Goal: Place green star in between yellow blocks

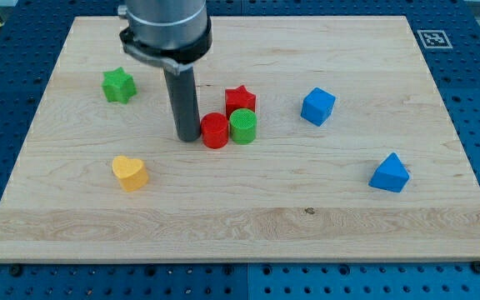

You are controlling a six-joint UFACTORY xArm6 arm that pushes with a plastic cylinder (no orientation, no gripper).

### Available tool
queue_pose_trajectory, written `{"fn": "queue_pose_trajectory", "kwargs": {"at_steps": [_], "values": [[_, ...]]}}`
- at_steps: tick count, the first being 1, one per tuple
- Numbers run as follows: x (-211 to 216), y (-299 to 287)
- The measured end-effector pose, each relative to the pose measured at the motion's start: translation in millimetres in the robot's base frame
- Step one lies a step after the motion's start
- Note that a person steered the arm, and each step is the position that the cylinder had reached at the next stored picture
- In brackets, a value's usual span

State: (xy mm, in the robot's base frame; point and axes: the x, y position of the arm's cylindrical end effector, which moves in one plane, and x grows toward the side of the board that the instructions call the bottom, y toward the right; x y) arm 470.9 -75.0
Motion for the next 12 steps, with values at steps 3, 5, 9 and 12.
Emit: {"fn": "queue_pose_trajectory", "kwargs": {"at_steps": [3,5,9,12], "values": [[40,-34],[23,-68],[21,-97],[21,-135]]}}
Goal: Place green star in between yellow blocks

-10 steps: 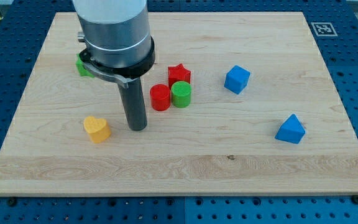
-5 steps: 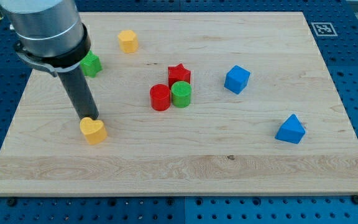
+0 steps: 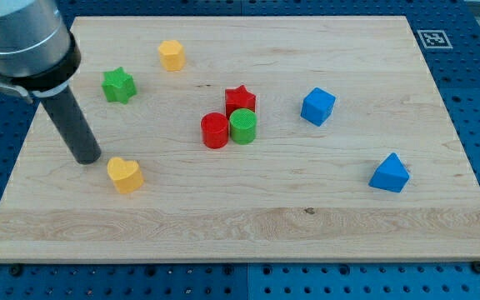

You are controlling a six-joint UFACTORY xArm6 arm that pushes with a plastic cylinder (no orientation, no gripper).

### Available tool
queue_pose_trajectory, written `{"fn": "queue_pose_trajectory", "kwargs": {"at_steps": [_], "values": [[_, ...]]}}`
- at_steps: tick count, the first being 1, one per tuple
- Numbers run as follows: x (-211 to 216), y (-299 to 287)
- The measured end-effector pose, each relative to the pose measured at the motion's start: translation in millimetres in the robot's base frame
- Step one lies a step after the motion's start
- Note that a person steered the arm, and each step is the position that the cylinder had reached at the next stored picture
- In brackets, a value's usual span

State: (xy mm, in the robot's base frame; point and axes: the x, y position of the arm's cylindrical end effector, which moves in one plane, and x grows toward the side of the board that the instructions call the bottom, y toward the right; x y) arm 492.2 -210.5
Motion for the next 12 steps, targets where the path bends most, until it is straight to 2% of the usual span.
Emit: {"fn": "queue_pose_trajectory", "kwargs": {"at_steps": [2,4,9,12], "values": [[-4,-39],[-47,-56],[-141,-55],[-141,-12]]}}
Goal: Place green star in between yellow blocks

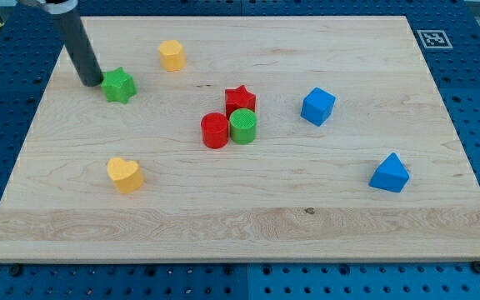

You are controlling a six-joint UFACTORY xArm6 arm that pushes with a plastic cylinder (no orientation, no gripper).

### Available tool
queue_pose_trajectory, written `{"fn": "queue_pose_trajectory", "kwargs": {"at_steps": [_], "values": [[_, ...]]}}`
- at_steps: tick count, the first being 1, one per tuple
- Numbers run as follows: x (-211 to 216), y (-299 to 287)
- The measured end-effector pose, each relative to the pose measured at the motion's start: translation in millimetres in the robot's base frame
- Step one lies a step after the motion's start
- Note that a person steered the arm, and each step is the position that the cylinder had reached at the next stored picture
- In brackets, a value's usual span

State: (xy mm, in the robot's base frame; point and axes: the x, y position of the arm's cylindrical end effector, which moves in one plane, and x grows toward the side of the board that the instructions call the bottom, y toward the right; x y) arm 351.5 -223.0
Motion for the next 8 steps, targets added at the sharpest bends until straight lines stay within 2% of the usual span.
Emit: {"fn": "queue_pose_trajectory", "kwargs": {"at_steps": [4,8], "values": [[6,21],[-6,40]]}}
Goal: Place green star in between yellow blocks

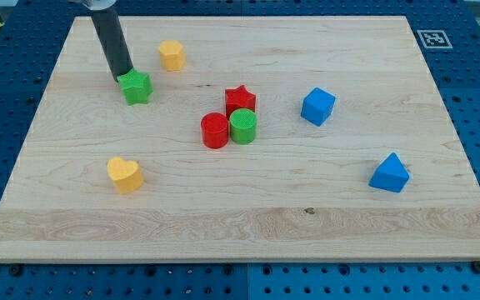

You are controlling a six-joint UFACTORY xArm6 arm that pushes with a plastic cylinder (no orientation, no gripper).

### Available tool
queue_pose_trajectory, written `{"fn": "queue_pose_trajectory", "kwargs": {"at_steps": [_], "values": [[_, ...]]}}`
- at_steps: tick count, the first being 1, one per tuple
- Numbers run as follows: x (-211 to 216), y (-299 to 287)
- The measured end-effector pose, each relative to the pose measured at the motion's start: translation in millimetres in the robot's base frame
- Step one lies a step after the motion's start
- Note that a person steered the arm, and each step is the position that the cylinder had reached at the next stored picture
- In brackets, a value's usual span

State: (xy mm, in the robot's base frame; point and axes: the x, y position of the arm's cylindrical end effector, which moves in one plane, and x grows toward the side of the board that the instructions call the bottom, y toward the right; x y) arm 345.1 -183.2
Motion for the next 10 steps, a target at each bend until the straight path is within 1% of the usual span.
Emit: {"fn": "queue_pose_trajectory", "kwargs": {"at_steps": [1,3,8,9,10], "values": [[0,0],[23,-10],[23,10],[48,10],[53,10]]}}
